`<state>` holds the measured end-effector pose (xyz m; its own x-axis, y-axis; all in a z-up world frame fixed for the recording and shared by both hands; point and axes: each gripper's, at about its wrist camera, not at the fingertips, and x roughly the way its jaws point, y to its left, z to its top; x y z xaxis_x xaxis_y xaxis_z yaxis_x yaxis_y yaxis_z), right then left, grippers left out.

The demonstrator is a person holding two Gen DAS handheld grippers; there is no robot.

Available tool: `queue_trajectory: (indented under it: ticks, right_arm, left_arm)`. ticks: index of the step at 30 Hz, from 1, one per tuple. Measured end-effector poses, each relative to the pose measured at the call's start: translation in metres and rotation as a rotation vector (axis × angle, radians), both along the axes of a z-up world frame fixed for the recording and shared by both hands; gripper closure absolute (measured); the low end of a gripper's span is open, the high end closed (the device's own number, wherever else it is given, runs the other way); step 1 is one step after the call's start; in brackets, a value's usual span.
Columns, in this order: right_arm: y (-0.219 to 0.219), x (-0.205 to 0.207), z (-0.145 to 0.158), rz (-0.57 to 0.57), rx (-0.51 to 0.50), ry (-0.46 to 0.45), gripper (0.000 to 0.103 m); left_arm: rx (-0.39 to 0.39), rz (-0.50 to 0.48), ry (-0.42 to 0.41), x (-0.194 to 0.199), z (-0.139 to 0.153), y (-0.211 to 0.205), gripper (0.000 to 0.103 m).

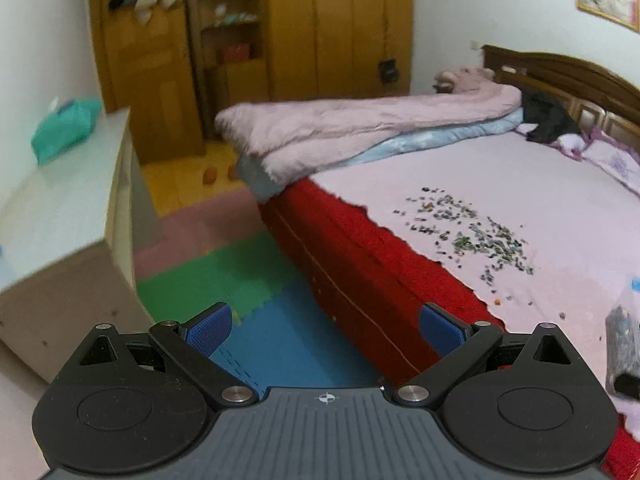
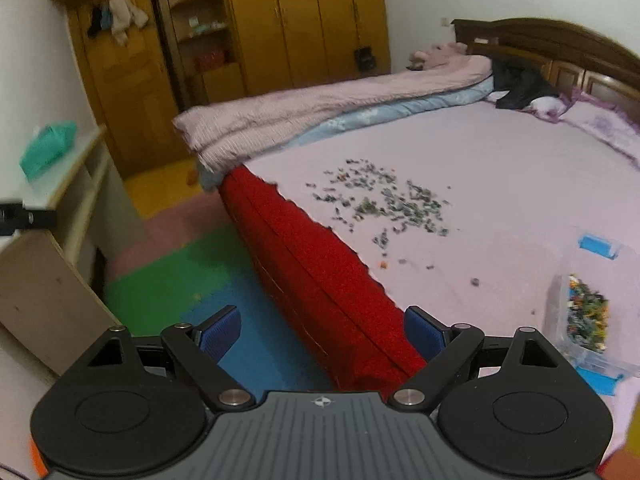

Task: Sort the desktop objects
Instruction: 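Move both open grippers back over the scattered bricks on the sheet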

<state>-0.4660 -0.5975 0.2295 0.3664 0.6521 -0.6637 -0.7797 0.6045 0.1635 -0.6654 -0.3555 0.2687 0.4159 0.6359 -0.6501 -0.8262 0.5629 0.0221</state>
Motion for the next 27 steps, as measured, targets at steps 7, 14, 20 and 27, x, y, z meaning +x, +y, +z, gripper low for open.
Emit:
queue_trajectory:
  ticks: [7, 14, 20, 27]
  right_arm:
    - [0.057, -0.03, -0.002, 0.0, -0.079, 0.026, 0.013]
    - [0.123, -0.064, 0.024, 0.157, -0.06, -0.055, 0.013]
    - [0.155, -0.066, 0.045, 0.185, -0.001, -0.069, 0.013]
    - [0.173, -0.012, 0.042, 0.045, 0.035, -0.075, 0.012]
  left_arm:
    - [-0.031, 0.043, -0.034, -0.045, -0.006, 0.041, 0.002]
    - [-0.041, 0.107, -0.074, -0.087, -0.002, 0.066, 0.002]
    - [-0.009, 0.097, -0.058, -0.076, 0.012, 0.094, 0.002]
    - [0.003, -0.01, -0.036, -0.003, 0.009, 0.138, 0.001]
